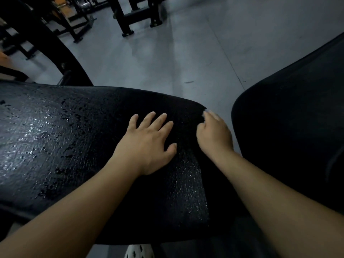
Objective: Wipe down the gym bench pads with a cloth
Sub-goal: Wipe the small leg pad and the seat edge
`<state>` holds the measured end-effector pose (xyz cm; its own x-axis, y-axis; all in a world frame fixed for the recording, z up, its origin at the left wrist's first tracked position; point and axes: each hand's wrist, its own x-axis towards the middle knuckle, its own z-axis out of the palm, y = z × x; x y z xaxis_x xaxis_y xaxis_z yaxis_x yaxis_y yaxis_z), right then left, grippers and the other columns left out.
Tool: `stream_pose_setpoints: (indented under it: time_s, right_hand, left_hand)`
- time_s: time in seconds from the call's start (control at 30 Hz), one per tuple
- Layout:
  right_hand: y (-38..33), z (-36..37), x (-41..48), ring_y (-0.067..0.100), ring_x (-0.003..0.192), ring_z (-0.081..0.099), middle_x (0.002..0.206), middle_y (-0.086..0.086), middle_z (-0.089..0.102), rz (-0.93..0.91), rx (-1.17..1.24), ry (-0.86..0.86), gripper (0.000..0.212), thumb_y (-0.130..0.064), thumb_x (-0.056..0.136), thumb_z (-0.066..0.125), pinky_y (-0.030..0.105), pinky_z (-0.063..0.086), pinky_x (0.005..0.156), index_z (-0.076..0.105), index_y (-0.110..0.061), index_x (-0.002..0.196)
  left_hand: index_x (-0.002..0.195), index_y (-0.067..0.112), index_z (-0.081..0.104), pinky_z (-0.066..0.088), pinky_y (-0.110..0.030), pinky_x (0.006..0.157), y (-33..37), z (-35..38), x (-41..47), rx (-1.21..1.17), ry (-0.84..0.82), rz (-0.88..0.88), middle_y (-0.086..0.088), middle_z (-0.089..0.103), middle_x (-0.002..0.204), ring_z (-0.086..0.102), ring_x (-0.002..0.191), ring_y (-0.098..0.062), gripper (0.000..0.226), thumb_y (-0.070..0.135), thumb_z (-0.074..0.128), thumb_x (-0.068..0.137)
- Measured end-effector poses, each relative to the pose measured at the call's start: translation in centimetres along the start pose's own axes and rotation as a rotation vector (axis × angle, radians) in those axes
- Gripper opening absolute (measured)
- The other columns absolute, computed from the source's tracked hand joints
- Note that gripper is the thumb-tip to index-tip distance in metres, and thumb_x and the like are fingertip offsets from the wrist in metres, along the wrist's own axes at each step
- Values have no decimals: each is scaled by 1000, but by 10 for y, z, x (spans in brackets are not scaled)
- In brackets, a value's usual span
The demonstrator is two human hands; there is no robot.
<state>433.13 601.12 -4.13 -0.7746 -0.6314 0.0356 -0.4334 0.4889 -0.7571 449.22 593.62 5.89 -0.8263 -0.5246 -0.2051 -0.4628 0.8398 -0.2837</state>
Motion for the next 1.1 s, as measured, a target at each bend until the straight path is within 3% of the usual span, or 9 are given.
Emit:
stream_pose_setpoints:
  time_s: [0.17,0.23,0.37,0.53,0.7,0.77,0.87,0.97,1.1]
  right_hand:
    - [1,-26,-114,3,150,10,162,-12,22,-438,23,-254,62,-21,94,31,25,14,123,29,-19,156]
    - [29,-37,-131,-3,149,11,161,-16,24,-398,35,-273,60,-19,95,33,26,17,123,33,-21,155]
    - [32,-28,-111,6,146,28,157,-8,34,-101,117,-87,58,-17,93,33,37,28,120,41,-15,151]
    - [27,-39,-173,7,151,15,161,-9,28,-538,11,-339,61,-20,92,30,23,14,121,37,-15,153]
    - [17,-35,-106,6,150,17,160,-10,29,-257,50,-200,56,-9,98,40,20,13,121,36,-17,153]
    - [2,-30,-105,4,150,14,162,-10,25,-320,-3,-240,58,-9,98,39,21,13,121,32,-18,155]
    - [0,-43,-116,4,143,30,155,-7,40,-502,-89,-304,57,-9,91,42,16,21,116,45,-15,148]
    - [8,-67,-103,16,125,51,138,3,58,-512,-194,-187,49,-14,86,45,27,41,102,60,-11,132]
    - [6,-97,-84,26,123,56,131,12,61,-517,-400,-98,38,-8,88,54,30,39,105,63,-4,124]
  left_hand:
    - [159,30,10,-2,-53,123,-1,1,1,-8,11,1,4,-1,168,-6,154,-20,72,64,20,97]
    - [159,30,10,-2,-53,123,-1,0,0,-18,8,2,4,-1,168,-6,154,-20,71,63,20,97]
    - [159,31,11,-2,-52,123,-3,1,1,-21,5,-3,4,0,168,-4,154,-19,72,64,20,96]
    - [159,31,14,2,-51,124,-3,5,1,-8,24,1,4,4,168,-2,154,-20,71,64,21,97]
    - [159,29,15,3,-50,124,-1,4,1,-17,40,7,2,5,168,0,154,-21,71,63,22,97]
    - [159,28,17,5,-49,124,1,4,-1,-12,52,9,1,7,168,2,154,-22,69,61,23,98]
    - [157,27,23,11,-47,124,6,4,-3,4,75,-9,0,14,167,9,154,-23,65,57,26,99]
    - [152,23,30,16,-51,121,23,6,-3,-48,120,-70,-3,21,165,17,151,-26,59,50,30,99]
    - [153,19,29,20,-48,120,72,5,0,-156,209,-43,-5,24,163,21,149,-27,61,45,37,98]
